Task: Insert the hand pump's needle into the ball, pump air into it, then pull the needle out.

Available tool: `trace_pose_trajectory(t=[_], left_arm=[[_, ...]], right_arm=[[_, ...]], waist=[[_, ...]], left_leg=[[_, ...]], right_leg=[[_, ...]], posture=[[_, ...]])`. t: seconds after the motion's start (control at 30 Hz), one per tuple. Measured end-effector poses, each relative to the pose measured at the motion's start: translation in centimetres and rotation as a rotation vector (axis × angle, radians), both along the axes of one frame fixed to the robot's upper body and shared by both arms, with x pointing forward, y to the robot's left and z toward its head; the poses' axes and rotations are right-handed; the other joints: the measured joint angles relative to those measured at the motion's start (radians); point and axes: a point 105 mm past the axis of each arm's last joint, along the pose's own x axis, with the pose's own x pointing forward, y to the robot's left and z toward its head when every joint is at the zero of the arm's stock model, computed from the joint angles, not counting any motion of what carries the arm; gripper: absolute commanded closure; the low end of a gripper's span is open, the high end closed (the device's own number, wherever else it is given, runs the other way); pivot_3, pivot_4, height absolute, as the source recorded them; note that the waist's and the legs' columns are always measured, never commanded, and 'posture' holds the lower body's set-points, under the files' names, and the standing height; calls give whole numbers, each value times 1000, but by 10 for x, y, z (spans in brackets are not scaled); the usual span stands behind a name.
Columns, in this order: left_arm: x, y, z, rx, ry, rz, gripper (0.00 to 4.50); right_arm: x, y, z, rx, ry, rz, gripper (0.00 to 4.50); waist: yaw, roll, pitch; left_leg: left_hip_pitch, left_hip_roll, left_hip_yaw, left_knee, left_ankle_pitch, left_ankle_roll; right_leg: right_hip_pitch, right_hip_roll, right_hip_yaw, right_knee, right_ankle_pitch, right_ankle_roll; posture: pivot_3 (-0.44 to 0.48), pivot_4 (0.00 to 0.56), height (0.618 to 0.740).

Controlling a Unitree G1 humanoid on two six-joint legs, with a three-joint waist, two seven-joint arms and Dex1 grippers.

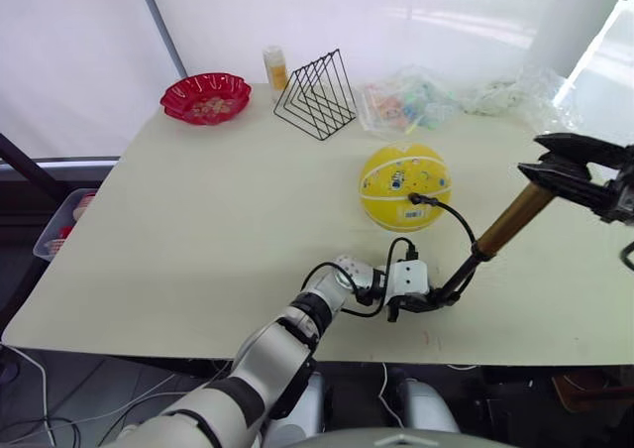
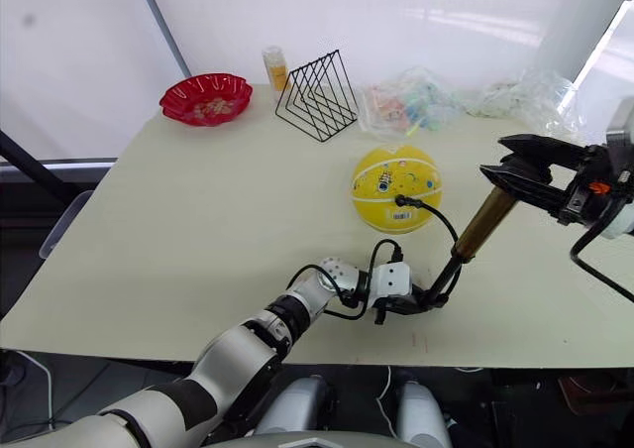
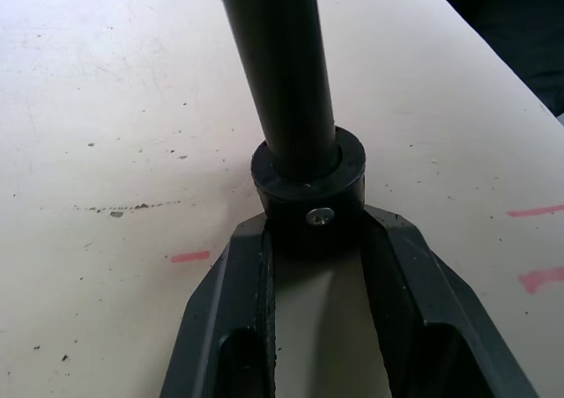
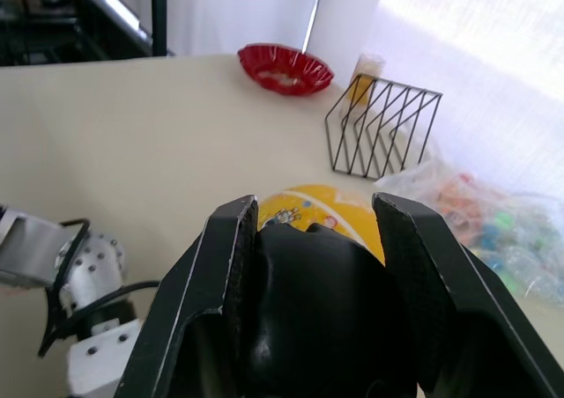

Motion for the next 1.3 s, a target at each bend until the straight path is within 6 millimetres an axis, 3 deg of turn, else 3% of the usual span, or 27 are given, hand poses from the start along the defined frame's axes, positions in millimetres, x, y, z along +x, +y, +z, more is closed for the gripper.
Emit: trace_pose_trajectory(t=[0.2,0.47,0.67,0.83,1.17,1.23,1.3], left_arm=[[-2,0,-2,1,7,-4,3502],[0,8,-9,21,14,28,3502],[0,11,-11,29,16,37,3502],[0,10,-11,29,15,35,3502],[0,4,-5,17,2,19,3502],[-1,1,-3,6,1,7,3502],[-1,0,-2,4,2,6,3502]], right_arm=[[-7,2,-12,0,-14,-7,2927],[-6,7,-78,39,40,-22,2927],[-2,14,-130,65,58,-48,2927],[-2,15,-154,87,97,-73,2927],[5,10,-126,56,114,-65,2927],[8,2,-94,61,111,-54,2927],[8,0,-82,62,95,-49,2927]], waist=[[6,-7,-4],[-9,-18,-14],[-19,-21,-22],[-18,-22,-23],[-16,-5,-11],[-9,-2,-7],[-6,1,-5]], left_leg=[[-1,1,-1,-1,0,0],[15,3,-1,-3,0,0],[17,3,-1,-3,0,0],[17,4,-1,-3,0,0],[13,2,0,-2,0,0],[10,0,-1,-2,0,0],[6,-1,-1,-1,0,0]], right_leg=[[-1,1,0,0,1,1],[12,2,1,0,-2,-3],[13,3,-1,0,-2,-3],[13,3,-1,0,-2,-3],[11,2,0,0,-2,-3],[10,1,-2,0,0,1],[6,1,-2,0,0,1]], posture=[[0,150,737],[0,150,737],[0,150,737],[0,150,737],[0,150,737],[0,150,737],[0,150,737]])
